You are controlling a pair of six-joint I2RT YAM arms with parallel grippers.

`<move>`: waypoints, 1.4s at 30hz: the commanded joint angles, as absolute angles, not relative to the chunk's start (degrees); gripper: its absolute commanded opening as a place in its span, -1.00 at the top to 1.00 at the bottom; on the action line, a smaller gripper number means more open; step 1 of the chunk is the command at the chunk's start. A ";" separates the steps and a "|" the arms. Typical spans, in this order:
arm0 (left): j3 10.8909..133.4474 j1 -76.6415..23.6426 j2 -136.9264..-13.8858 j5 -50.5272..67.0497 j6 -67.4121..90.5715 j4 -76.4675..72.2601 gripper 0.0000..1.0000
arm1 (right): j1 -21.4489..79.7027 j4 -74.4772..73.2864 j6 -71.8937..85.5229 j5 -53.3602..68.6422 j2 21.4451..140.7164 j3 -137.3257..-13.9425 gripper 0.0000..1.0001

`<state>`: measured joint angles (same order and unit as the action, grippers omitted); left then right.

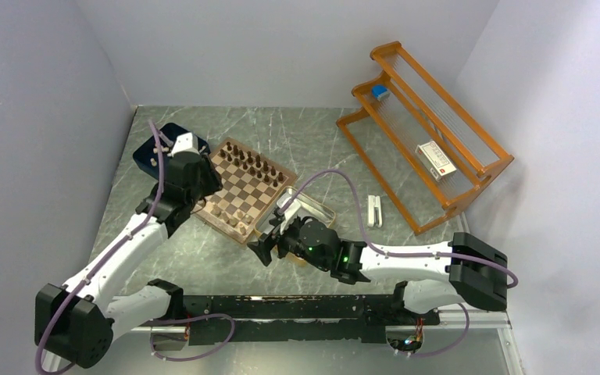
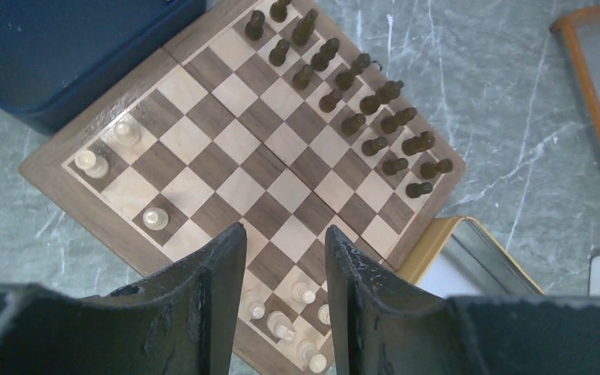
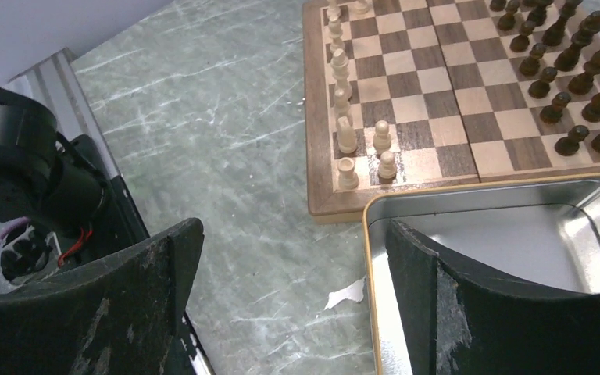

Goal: Set up the chess pieces on the board
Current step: Place the chess piece on the chessboard, then pick up the chess piece from the storage box.

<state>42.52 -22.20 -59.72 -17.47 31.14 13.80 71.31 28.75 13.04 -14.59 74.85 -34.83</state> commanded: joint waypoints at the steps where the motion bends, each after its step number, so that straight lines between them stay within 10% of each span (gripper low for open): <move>1: 49.49 -19.65 -63.03 -10.90 27.45 21.03 0.09 | 71.10 29.03 10.74 -11.13 75.11 -36.96 -0.75; 11: 61.66 -5.20 -71.22 -4.90 19.32 30.98 0.01 | 71.04 28.59 8.49 -6.50 75.81 -38.85 -0.43; 22: 75.11 7.91 -90.80 -5.27 14.48 25.62 0.11 | 71.08 25.83 9.58 -4.82 68.29 -37.18 -0.78; 42: 95.63 8.43 -118.98 -2.74 9.31 16.46 0.14 | 70.81 26.34 7.26 -8.05 71.70 -41.08 -0.83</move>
